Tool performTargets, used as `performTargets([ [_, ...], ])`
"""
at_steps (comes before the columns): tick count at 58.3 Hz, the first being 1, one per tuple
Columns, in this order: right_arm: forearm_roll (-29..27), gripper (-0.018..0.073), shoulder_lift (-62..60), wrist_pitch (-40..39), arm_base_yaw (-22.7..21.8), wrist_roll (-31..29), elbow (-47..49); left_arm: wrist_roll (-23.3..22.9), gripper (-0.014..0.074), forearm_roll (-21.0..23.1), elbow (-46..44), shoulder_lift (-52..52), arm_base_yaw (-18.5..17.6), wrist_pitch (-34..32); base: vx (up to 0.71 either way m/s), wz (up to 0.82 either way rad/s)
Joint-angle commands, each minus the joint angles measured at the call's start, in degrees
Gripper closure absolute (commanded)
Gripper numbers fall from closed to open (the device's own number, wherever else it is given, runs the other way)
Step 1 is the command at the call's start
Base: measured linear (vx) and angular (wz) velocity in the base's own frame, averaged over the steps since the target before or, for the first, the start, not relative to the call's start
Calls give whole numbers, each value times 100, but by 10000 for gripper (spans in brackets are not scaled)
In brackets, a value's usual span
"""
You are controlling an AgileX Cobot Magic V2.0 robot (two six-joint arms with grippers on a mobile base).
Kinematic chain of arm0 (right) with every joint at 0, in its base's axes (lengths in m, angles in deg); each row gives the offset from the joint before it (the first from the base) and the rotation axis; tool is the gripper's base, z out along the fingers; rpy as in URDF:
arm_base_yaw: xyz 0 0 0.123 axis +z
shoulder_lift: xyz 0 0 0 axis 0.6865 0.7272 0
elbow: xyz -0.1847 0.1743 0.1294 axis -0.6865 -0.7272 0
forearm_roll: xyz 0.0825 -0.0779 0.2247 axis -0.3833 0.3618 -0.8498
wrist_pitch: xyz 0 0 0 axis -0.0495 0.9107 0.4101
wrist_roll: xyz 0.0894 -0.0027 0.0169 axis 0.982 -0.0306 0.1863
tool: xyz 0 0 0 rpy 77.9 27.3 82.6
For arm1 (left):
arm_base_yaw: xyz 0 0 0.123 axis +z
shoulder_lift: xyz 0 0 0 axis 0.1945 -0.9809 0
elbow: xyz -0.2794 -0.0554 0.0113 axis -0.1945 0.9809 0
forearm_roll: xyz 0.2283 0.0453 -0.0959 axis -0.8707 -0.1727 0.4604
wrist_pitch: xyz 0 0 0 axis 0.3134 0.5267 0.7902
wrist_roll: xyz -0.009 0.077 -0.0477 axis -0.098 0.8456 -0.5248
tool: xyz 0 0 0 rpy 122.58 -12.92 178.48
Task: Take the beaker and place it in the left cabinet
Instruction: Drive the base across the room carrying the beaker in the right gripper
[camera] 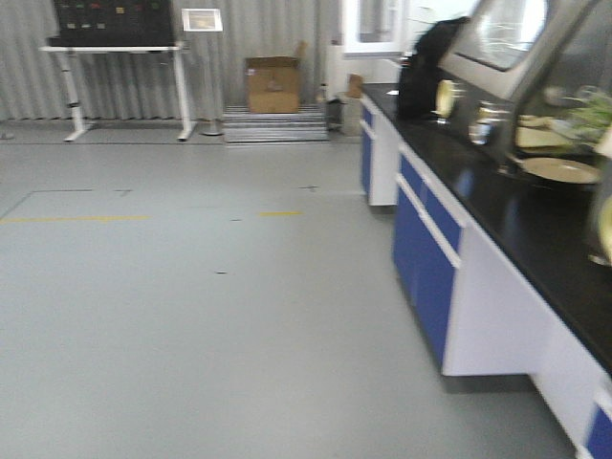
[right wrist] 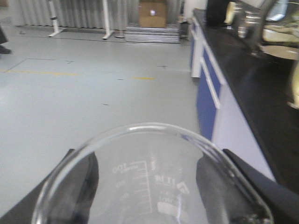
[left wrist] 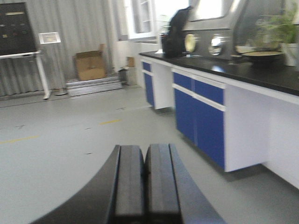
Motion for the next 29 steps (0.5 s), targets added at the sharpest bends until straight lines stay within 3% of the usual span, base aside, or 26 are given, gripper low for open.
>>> performTargets([
  [1,142,565,7,-411,1,-51,170,-19,596,47,94,111,-22,-481,34,56],
  [29,142,565,7,-412,1,-51,170,-19,596,47,94,111,-22,-481,44,40],
])
